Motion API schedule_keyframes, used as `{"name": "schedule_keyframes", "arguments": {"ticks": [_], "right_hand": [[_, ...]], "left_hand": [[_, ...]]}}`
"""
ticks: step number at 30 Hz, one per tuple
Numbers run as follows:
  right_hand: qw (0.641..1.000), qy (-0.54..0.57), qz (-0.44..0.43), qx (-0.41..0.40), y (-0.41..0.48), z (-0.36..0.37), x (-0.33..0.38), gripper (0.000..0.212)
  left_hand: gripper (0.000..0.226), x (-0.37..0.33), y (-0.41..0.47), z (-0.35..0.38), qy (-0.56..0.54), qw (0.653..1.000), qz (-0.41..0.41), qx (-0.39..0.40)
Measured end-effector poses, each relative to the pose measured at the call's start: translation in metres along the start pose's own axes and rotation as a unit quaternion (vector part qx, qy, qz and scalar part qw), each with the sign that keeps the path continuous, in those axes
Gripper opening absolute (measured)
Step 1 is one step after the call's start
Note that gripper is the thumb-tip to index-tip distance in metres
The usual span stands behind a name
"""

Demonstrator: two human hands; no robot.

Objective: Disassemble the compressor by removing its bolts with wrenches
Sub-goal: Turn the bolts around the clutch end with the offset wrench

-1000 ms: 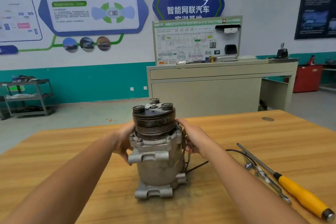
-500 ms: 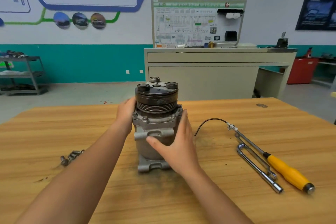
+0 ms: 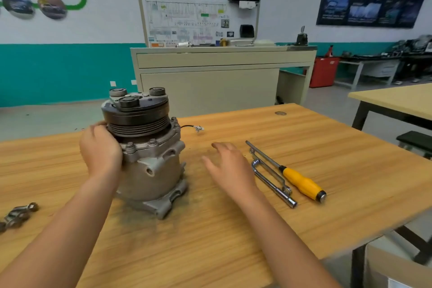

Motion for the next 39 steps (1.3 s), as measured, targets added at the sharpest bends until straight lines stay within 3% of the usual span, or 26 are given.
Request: {"name": "schedule_keyframes", "arguments": {"ticks": [4, 10, 15, 20, 25, 29, 31, 33, 36, 39], "right_hand": [[0.980, -0.161, 0.114, -0.006, -0.005, -0.041, -0.050, 0.026], [0.943, -0.287, 0.137, 0.096, -0.010, -0.040, -0.078, 0.021], [0.939, -0.302, 0.123, 0.106, -0.007, -0.029, -0.082, 0.021], [0.952, -0.265, 0.150, 0.032, -0.004, -0.041, -0.091, 0.019], [0.928, -0.319, 0.150, 0.121, 0.013, -0.037, -0.088, 0.026], [0.961, -0.202, 0.181, 0.054, 0.012, -0.042, -0.089, 0.021], [0.980, -0.103, 0.171, -0.003, 0.007, -0.051, -0.080, 0.023], [0.987, 0.065, 0.146, -0.018, 0.002, -0.062, -0.061, 0.022], [0.932, 0.333, 0.115, 0.087, -0.012, -0.080, -0.018, 0.014], [0.926, 0.329, 0.011, 0.184, -0.024, -0.086, 0.017, 0.017]], "left_hand": [[0.039, 0.003, -0.011, -0.004, 0.024, 0.999, 0.028, -0.020], [0.037, 0.004, -0.019, -0.011, 0.103, 0.993, 0.065, -0.013], [0.034, 0.006, -0.017, -0.020, 0.171, 0.977, 0.129, 0.023], [0.034, 0.006, -0.017, -0.022, 0.161, 0.976, 0.146, 0.026], [0.037, 0.007, -0.013, -0.025, 0.168, 0.969, 0.177, 0.039], [0.039, 0.008, -0.010, -0.029, 0.172, 0.967, 0.178, 0.059], [0.031, 0.007, -0.010, -0.029, 0.171, 0.968, 0.172, 0.061], [0.028, 0.006, -0.011, -0.029, 0.181, 0.965, 0.179, 0.064], [0.033, 0.003, -0.016, -0.033, 0.185, 0.959, 0.200, 0.077], [0.038, 0.004, -0.022, -0.044, 0.181, 0.953, 0.220, 0.104]]}}
Point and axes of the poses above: each hand's wrist, its own y-axis towards the middle knuckle, its own z-axis out of the palm, x = y × z, the point moved 2 cm from there along y, towards the middle knuckle, and after that the axes turned 2 degrees about y, right-handed, at the moved point
